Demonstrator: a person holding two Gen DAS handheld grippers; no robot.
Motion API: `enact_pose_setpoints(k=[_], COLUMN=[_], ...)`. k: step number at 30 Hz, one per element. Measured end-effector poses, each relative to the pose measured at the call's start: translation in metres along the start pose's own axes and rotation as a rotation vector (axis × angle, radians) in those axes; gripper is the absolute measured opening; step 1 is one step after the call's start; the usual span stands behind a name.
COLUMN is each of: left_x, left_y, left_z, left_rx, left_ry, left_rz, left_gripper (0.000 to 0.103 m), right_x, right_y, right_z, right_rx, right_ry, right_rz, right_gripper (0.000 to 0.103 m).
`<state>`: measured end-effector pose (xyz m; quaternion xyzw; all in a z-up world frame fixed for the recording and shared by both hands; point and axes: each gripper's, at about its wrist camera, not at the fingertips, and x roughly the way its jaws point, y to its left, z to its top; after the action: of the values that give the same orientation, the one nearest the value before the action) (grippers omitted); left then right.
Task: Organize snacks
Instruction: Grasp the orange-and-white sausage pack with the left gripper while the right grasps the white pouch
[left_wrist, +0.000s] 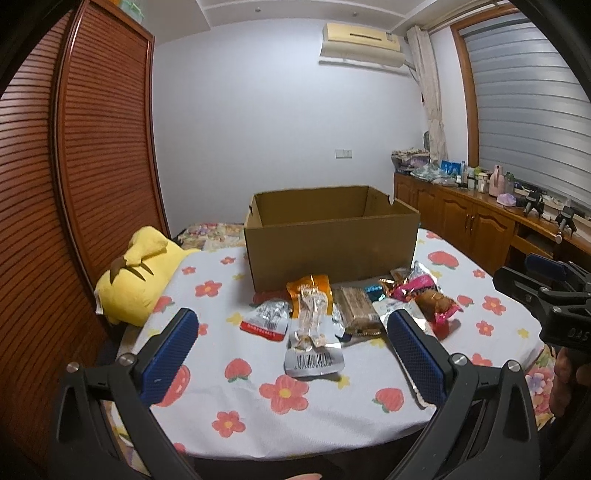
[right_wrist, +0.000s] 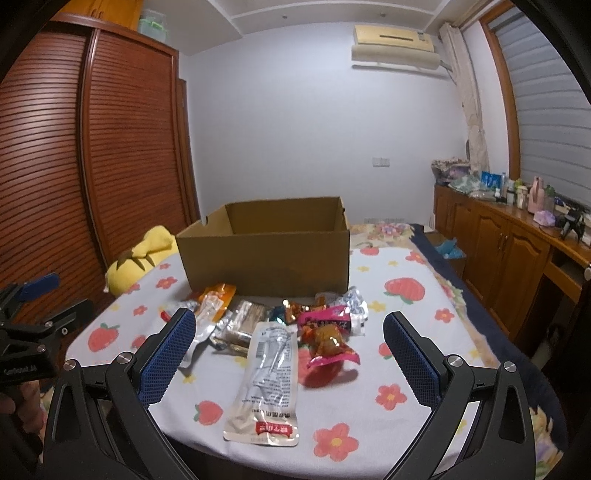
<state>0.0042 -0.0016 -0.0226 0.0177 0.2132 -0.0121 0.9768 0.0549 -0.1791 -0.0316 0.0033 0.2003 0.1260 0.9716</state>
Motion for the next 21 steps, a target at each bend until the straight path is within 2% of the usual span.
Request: enact_pose_setpoints(k=[12, 21], left_x=[0.037, 0.067], left_y=[0.015, 0.027], left_z=[-0.012, -0.008], left_rx=[-0.003, -0.028], left_ry=[0.078, 0.126], left_rz=[-0.050, -0.083], left_gripper=[0.103, 0.102], right_x=[0.048, 0.092], right_y=[0.007, 0.011], right_z=[-0.024, -0.040], right_rx=[-0.062, -0.078], right_ry=[0.159, 0.310], right_rz=[0.080, 0.151], right_gripper=[0.102, 0.093])
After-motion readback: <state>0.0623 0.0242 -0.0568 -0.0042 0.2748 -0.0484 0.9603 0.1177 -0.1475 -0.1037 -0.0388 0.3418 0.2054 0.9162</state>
